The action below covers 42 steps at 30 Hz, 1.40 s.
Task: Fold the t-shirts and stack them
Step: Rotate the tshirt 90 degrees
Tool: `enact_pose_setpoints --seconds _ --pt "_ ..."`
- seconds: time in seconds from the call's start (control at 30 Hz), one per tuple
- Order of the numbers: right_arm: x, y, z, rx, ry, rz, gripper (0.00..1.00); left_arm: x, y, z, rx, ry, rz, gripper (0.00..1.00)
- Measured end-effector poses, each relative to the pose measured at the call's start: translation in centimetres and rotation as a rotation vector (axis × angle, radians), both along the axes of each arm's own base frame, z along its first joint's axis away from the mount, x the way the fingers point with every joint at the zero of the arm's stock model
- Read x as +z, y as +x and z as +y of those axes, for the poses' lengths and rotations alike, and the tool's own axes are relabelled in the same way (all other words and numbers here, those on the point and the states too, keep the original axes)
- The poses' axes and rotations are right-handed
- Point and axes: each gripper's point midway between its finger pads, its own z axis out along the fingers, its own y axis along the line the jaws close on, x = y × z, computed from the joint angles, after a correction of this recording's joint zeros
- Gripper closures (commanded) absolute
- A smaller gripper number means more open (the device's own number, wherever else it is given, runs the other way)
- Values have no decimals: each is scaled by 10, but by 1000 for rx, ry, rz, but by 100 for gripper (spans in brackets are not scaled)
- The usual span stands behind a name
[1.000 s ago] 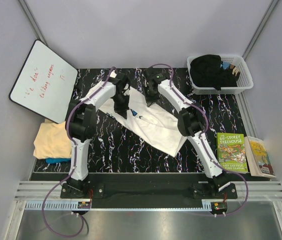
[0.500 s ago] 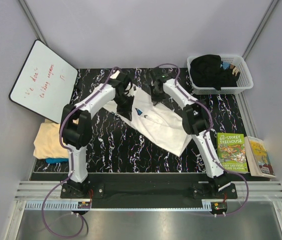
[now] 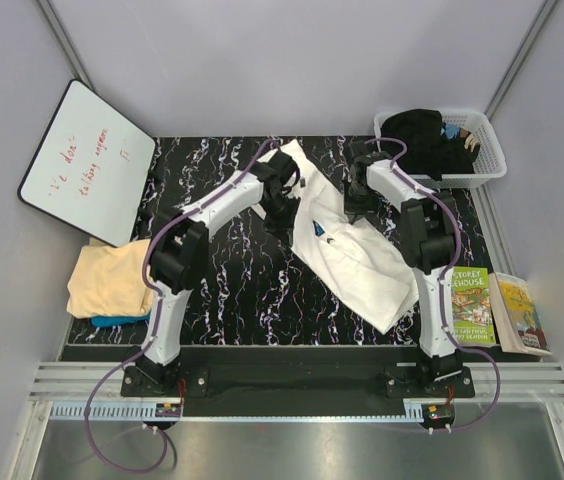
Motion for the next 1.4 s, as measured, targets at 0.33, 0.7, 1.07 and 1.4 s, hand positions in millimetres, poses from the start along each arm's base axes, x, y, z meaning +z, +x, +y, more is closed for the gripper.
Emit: enact_pose_setpoints --seconds 0.33,0.7,1.07,1.4 --pt "0 -38 14 90 24 68 100 -16 115 21 277 134 -199 100" --pt "17 -110 72 300 61 257 100 -62 132 37 348 265 -148 100" --pt "64 -112 78 304 85 199 100 -59 177 86 512 130 -92 100" --pt "87 -89 73 279 53 65 100 18 76 60 367 -43 -122 100"
